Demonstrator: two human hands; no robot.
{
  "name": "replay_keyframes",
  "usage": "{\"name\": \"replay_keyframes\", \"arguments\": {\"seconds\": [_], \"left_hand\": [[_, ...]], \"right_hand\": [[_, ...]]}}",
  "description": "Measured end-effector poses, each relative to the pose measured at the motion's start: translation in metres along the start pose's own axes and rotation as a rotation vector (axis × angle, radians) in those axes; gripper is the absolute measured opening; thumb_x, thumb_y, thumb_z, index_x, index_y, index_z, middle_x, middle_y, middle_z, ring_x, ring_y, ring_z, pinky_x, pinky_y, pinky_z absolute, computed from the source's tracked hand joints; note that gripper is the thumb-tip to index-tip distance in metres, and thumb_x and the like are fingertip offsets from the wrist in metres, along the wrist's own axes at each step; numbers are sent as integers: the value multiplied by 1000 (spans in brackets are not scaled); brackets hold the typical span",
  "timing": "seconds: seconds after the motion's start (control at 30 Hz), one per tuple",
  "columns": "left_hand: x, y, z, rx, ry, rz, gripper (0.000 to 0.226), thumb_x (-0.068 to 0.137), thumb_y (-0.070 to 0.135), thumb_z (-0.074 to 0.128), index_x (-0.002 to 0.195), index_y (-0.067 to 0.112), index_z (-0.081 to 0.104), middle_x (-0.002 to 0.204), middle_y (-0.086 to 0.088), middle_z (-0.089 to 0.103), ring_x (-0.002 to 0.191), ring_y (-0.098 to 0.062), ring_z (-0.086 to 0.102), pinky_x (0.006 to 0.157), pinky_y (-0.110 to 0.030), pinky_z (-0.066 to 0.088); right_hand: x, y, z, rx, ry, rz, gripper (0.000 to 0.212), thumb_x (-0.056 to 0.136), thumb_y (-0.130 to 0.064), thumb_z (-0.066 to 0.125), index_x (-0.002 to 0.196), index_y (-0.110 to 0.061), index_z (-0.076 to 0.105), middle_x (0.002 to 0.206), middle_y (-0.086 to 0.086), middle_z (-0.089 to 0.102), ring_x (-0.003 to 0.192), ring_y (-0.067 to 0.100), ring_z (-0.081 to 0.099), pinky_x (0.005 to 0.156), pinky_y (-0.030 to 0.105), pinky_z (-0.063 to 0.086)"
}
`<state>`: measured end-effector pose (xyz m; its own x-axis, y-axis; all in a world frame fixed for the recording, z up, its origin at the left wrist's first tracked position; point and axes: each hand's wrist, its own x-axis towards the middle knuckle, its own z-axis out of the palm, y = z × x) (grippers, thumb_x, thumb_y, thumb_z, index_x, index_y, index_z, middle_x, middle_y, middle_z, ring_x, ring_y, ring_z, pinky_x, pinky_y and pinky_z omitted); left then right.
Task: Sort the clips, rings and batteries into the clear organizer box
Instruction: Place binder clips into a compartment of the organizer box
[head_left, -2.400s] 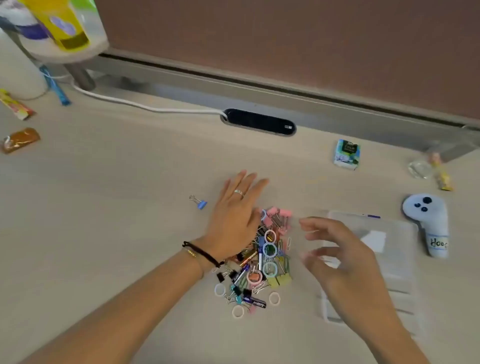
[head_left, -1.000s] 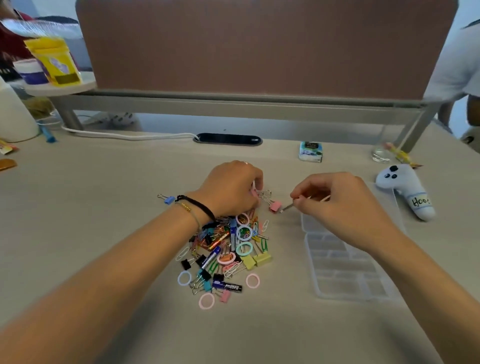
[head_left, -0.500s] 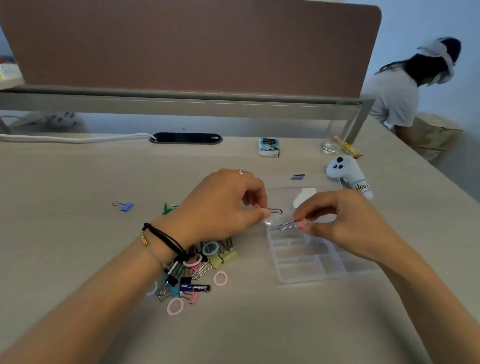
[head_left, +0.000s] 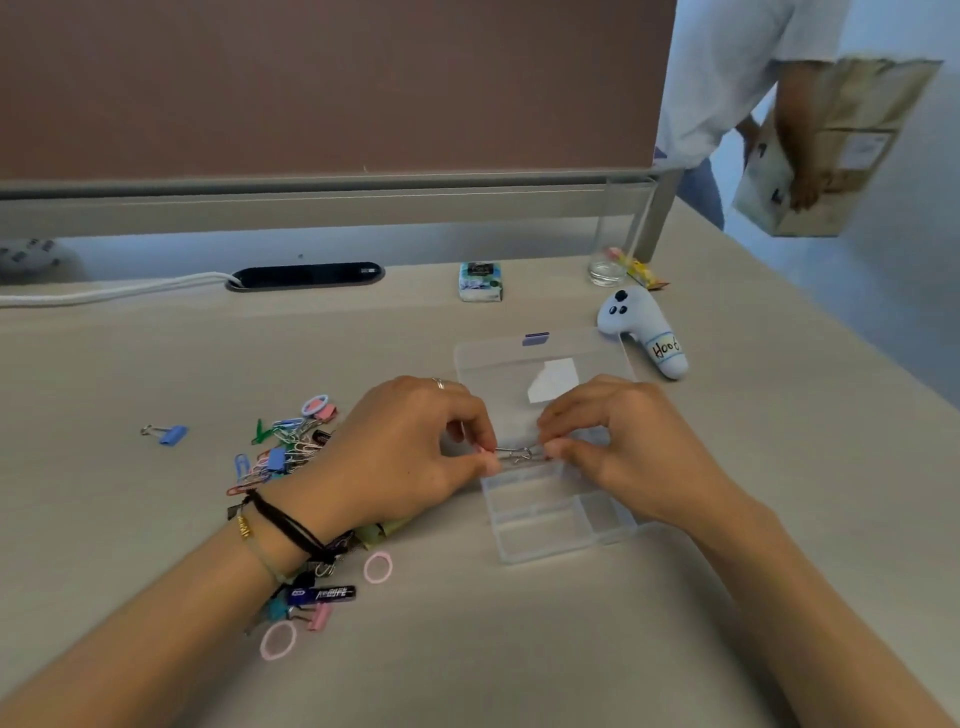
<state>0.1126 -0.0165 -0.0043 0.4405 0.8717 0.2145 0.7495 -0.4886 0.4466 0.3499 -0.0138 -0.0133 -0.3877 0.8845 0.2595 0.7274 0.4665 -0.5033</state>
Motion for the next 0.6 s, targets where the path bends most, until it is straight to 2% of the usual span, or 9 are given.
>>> {"name": "replay_keyframes", "arguments": {"seconds": [0.3, 0.43, 0.6], "left_hand": [[1, 2, 13, 54, 24, -11, 13, 81, 48, 73, 85, 36, 72, 86, 19, 66, 86, -2, 57, 77, -35, 50], [3, 4, 16, 53, 40, -11, 14, 82, 48, 73, 87, 35, 71, 89, 16, 65, 90, -7, 57, 78, -36, 49], [6, 2, 21, 83, -15, -7, 14, 83, 50, 71, 89, 37, 72, 102, 19, 62, 102, -6, 54, 83, -32, 46]], "right_hand": [[3, 4, 11, -5, -31, 12, 7, 78, -20, 76, 81, -25, 81, 95, -13, 67, 95, 9, 57, 84, 29, 46], [0, 4, 5, -121, -29, -2, 22, 79, -33, 61, 81, -23, 80, 99, -11, 69, 92, 11, 60, 78, 26, 45], [0, 3, 3, -179, -42, -26, 23, 82, -37, 61, 81, -24, 79, 97, -13, 71, 90, 9, 62, 77, 28, 49]]}}
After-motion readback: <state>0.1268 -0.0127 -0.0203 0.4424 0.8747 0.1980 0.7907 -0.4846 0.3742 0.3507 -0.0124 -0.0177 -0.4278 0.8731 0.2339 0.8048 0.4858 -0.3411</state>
